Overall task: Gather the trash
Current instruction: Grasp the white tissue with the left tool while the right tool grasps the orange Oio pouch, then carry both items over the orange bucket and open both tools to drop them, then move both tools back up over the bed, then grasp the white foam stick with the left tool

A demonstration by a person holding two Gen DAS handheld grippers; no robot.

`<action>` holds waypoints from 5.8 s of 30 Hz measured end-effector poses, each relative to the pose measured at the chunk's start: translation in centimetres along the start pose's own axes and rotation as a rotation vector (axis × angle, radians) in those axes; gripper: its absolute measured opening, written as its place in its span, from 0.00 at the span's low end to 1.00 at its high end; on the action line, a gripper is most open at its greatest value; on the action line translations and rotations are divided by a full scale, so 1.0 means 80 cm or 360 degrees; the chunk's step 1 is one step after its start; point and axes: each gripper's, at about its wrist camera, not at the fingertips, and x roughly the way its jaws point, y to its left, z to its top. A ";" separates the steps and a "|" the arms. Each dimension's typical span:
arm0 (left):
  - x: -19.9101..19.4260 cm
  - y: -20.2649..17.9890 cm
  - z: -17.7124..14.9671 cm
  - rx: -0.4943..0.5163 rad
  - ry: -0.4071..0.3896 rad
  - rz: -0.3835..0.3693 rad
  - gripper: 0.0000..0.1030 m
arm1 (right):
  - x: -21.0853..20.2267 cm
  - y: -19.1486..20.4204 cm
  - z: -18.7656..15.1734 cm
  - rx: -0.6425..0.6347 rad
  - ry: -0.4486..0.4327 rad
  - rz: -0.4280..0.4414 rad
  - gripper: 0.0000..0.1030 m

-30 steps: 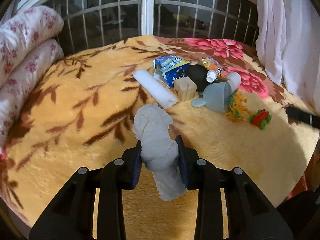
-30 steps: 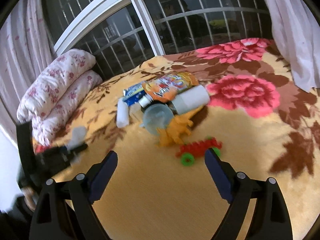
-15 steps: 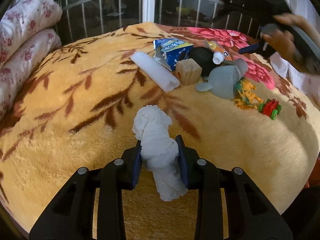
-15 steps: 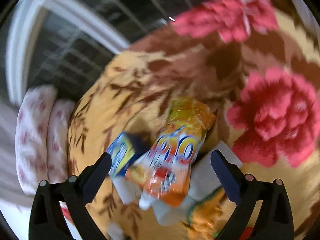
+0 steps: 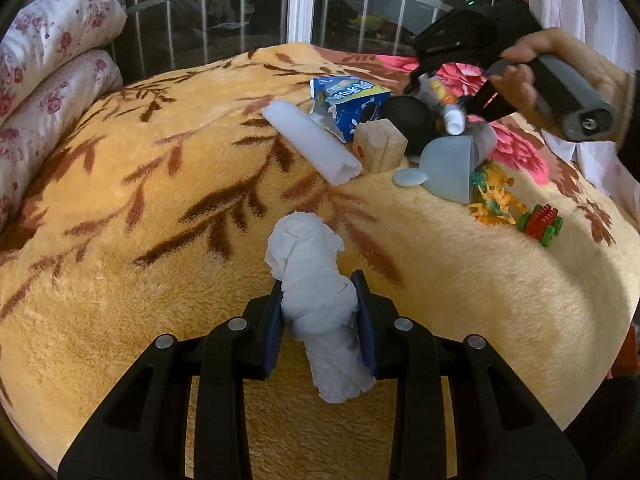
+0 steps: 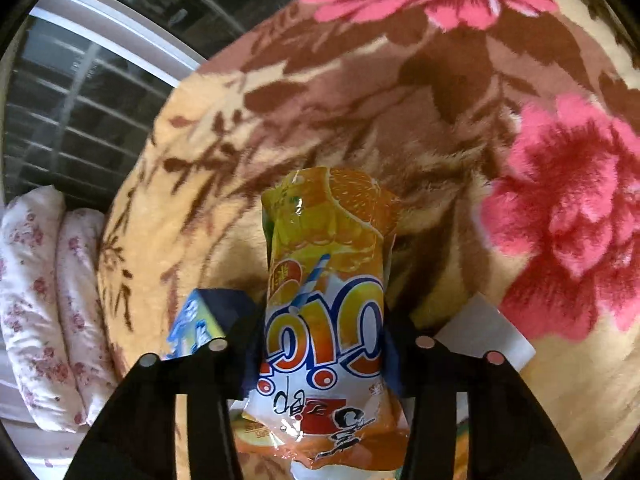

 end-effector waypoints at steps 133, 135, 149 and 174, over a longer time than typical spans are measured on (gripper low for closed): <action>0.035 -0.005 0.028 -0.0021 0.0129 -0.0179 0.85 | 0.050 0.050 -0.053 -0.0744 0.0169 -0.0061 0.49; 0.035 -0.002 0.028 -0.0035 0.0131 -0.0190 0.85 | 0.045 0.049 -0.053 -0.0726 0.0159 -0.0061 0.45; 0.026 0.017 0.024 -0.0151 0.0057 -0.0281 0.85 | -0.137 -0.013 -0.212 -0.0830 -0.0622 0.0297 0.45; 0.135 0.029 0.143 -0.0397 0.0226 0.0299 0.46 | -0.138 -0.151 -0.261 -0.0667 -0.0595 0.0256 0.46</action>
